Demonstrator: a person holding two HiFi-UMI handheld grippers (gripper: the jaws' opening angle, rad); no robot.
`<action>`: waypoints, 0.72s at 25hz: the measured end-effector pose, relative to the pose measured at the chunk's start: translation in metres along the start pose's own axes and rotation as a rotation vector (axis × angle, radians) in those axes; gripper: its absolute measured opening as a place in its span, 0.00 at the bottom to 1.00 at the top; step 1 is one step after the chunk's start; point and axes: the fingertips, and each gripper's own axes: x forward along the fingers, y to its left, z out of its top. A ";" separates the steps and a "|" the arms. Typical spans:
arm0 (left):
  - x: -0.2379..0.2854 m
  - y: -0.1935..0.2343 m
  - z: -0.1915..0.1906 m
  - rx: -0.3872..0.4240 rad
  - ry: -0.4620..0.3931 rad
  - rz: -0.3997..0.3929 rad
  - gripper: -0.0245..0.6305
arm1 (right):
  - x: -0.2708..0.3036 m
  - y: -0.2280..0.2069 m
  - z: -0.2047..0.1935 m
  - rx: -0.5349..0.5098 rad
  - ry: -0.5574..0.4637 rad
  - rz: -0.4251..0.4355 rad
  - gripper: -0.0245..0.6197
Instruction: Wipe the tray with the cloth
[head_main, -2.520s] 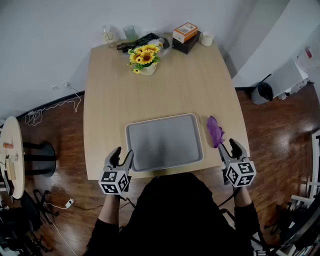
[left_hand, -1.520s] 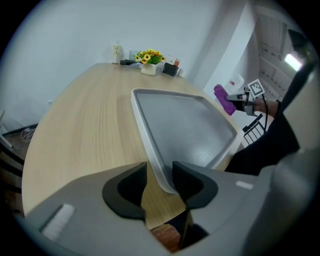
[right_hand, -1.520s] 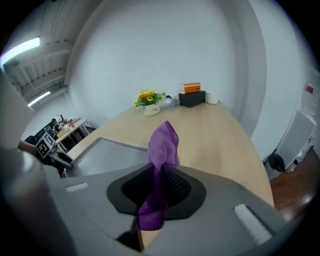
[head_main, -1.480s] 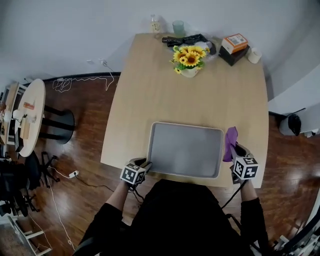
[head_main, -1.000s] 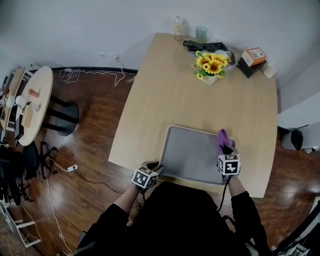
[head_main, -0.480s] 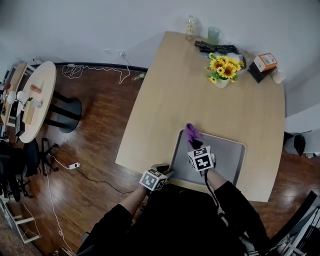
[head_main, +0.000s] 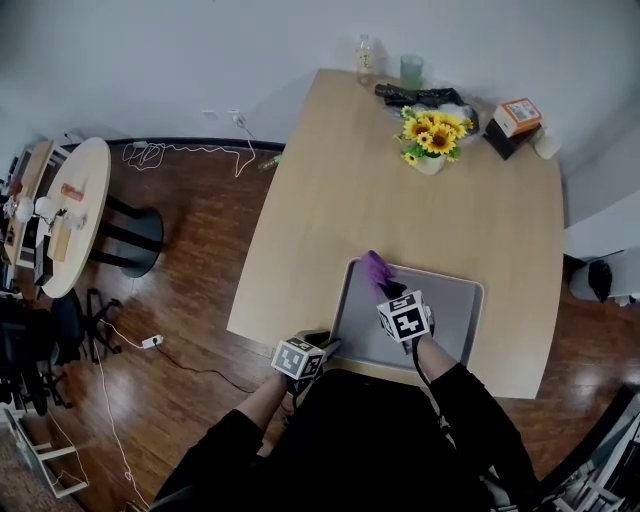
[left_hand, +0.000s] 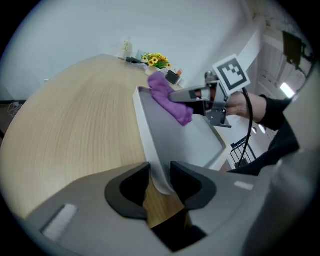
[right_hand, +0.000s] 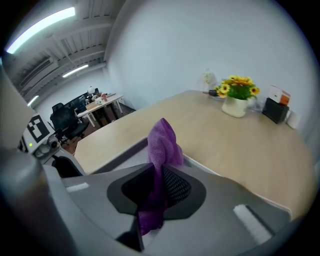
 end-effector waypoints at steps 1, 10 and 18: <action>0.000 0.001 -0.001 -0.010 -0.001 0.005 0.22 | -0.015 -0.017 -0.017 0.024 0.014 -0.029 0.12; 0.001 0.000 0.000 -0.077 0.008 0.078 0.22 | -0.139 -0.152 -0.143 0.246 0.063 -0.251 0.11; -0.003 -0.001 -0.007 -0.038 0.026 0.086 0.22 | -0.143 -0.146 -0.149 0.260 0.059 -0.327 0.12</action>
